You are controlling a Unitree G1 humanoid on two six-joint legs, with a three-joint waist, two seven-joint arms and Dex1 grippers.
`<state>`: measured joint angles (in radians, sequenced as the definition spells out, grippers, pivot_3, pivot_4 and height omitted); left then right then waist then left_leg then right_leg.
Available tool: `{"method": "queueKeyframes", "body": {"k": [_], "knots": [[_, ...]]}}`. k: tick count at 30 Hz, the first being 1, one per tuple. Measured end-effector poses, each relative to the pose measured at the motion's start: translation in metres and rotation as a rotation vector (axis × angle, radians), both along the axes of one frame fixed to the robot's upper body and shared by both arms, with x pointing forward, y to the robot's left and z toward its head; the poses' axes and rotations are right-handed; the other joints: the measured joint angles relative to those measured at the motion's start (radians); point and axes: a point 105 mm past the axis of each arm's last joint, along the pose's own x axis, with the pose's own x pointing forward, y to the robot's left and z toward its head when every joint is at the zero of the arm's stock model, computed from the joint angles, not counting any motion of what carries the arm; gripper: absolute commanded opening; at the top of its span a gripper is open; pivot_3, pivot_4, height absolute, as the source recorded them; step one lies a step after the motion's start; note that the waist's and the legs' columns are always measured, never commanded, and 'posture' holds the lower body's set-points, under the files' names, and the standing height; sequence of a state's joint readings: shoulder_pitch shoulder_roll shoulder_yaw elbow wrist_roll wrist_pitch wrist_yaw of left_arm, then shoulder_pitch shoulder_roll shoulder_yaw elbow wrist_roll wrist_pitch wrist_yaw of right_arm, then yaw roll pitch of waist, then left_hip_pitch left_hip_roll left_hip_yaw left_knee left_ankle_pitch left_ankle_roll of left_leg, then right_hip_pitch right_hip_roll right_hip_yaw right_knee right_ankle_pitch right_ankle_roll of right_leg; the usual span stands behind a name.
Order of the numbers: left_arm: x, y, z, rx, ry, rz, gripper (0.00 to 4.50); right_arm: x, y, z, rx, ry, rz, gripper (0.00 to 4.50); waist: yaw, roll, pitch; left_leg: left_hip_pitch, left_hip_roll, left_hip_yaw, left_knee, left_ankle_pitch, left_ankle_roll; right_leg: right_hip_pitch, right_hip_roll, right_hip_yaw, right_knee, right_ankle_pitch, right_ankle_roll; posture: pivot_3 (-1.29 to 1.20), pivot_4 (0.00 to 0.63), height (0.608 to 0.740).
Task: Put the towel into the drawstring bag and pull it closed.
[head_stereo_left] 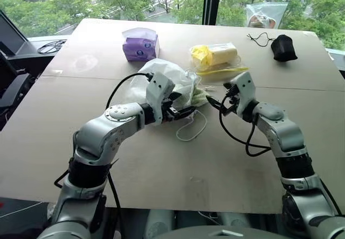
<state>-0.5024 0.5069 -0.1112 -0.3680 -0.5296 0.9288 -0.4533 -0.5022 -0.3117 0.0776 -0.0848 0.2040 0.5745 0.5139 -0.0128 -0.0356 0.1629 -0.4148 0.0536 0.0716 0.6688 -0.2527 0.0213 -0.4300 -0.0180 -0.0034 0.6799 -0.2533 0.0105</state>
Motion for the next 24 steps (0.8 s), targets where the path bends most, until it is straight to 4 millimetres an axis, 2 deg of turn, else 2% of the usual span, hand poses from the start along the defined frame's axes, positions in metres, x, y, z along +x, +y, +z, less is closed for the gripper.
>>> {"method": "queueKeyframes", "body": {"k": [6,10,14,20,22,24], "knots": [[0.014,0.006,0.004,0.014,-0.078,0.039,0.03,-0.002,-0.011,0.001,-0.016,-0.003,-0.018,4.50,-0.001,0.000,0.000,0.000,0.000,0.000,0.000,0.000,0.000,0.000,0.001,0.000,0.000,0.000,0.000,0.00,0.150,0.740],[0.025,0.021,0.022,0.020,-0.159,0.047,0.03,-0.001,-0.015,0.002,-0.031,-0.021,-0.027,4.50,-0.001,0.000,0.000,0.000,0.000,0.000,0.000,0.000,0.000,0.000,0.001,0.000,0.000,0.000,0.000,0.00,0.150,0.740],[0.021,0.039,0.035,-0.008,-0.157,-0.035,0.03,0.009,-0.013,-0.003,-0.029,0.004,0.003,4.50,-0.006,0.000,0.000,0.000,0.000,0.001,0.000,0.000,0.000,0.000,0.001,0.000,0.000,0.000,0.000,0.00,0.150,0.740],[-0.002,0.083,0.046,0.013,-0.070,-0.228,0.03,0.030,0.011,-0.006,-0.085,-0.003,0.104,4.50,-0.012,0.001,0.001,0.000,0.001,0.001,0.000,0.000,0.000,-0.001,0.002,-0.001,0.000,0.000,0.000,0.00,0.150,0.740],[-0.005,0.090,0.046,0.020,-0.048,-0.249,0.03,0.032,0.018,-0.010,-0.099,0.001,0.134,4.50,-0.012,0.001,0.001,-0.001,0.000,0.001,0.000,0.000,0.000,-0.001,0.001,-0.001,-0.001,0.000,0.000,0.00,0.150,0.740],[-0.006,0.094,0.044,0.018,-0.027,-0.260,0.03,0.035,0.036,-0.018,-0.099,0.026,0.182,4.50,-0.010,0.001,0.001,-0.001,0.000,0.001,0.000,0.000,0.000,-0.001,0.001,-0.001,-0.001,0.000,0.000,0.00,0.150,0.740]]}}
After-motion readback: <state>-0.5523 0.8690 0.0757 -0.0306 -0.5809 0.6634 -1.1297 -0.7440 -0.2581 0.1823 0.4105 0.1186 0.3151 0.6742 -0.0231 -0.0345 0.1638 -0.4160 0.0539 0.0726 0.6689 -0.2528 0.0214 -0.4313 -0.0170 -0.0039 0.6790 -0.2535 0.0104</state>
